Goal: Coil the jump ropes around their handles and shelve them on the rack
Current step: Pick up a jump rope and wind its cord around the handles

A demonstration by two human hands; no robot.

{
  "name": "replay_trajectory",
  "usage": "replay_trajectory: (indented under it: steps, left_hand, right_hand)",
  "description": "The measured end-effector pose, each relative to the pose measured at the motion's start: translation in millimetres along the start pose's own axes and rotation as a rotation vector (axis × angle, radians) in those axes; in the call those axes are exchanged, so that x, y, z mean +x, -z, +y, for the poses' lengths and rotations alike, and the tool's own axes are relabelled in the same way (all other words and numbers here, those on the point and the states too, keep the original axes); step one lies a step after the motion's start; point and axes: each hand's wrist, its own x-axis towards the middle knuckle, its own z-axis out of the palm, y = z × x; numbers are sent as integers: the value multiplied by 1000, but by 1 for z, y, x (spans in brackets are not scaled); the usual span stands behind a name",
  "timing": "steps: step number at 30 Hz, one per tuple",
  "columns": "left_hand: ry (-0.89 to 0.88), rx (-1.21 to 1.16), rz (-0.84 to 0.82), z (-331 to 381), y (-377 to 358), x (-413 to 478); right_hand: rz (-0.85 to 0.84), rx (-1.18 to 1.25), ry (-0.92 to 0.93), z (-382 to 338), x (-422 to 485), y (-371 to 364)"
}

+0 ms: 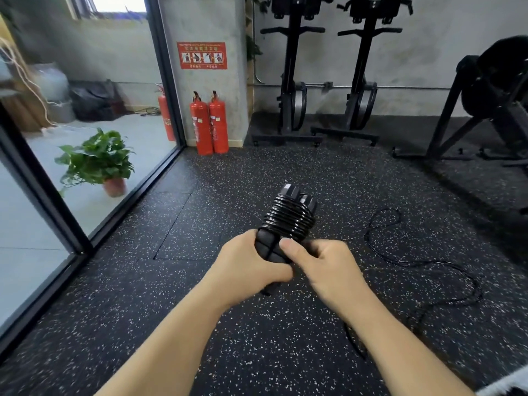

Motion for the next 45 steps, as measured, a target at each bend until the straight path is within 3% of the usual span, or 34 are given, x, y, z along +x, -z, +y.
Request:
replay_trajectory:
  steps: [6, 9, 11, 14, 20, 24, 29, 37, 40, 45]
  left_hand:
    - [8, 56, 164, -8, 6, 8]
    - [34, 125, 219, -13, 17, 10]
    - [59, 180, 236, -16, 23, 11]
    - [87, 309, 260, -19, 29, 12]
    - [88, 679, 253, -18, 23, 13]
    - [-37, 1005, 245, -14, 3, 12]
    - [-279, 1259, 64, -4, -11, 8]
    - [-560, 1189, -258, 10, -8, -7]
    - [-561, 1074, -329, 14, -8, -13]
    - [-430, 581, -403, 22, -9, -25]
  right_hand:
    - [-329, -46, -124, -3, 3, 15]
    - [-422, -386, -139, -2, -2, 20]
    - [-430, -635, -82, -3, -7, 19]
    - [-372, -805, -3, -13, -14, 18]
    - [-305, -888, 145, -33, -29, 15]
    - [-273, -885, 213, -43, -30, 14]
    - [-279, -753, 160, -34, -9, 34]
    - [-461, -166, 79, -4, 14, 56]
    - [-496, -25, 27, 0, 14, 61]
    - [-597, 153, -173, 20, 23, 61]
